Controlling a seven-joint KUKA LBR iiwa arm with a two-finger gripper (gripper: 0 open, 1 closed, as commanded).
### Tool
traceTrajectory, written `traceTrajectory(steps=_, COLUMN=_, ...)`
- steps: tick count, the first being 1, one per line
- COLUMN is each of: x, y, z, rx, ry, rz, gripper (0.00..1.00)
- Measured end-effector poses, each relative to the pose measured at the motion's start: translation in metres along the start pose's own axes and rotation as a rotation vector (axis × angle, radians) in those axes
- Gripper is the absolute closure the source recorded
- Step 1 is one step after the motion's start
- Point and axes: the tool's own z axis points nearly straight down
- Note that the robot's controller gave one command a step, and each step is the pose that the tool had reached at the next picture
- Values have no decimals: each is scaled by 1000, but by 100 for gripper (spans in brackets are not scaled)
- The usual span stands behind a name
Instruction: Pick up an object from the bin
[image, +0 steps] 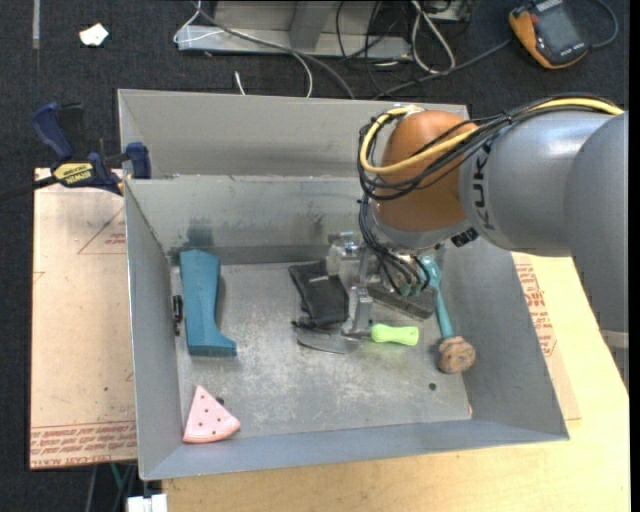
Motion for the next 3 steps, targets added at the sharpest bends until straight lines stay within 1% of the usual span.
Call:
traceTrajectory(steps=1, x=1, y=-1, z=19, rx=-1, ry=1, rz=192, gripper=0)
traceTrajectory(steps=2, x=-5, y=-13, z=32, rx=-2, ry=-3, rz=44, gripper=0)
traceTrajectory(steps=3, x=6, y=-4, z=30, rx=-4, ry=-10, rz=69, gripper=100)
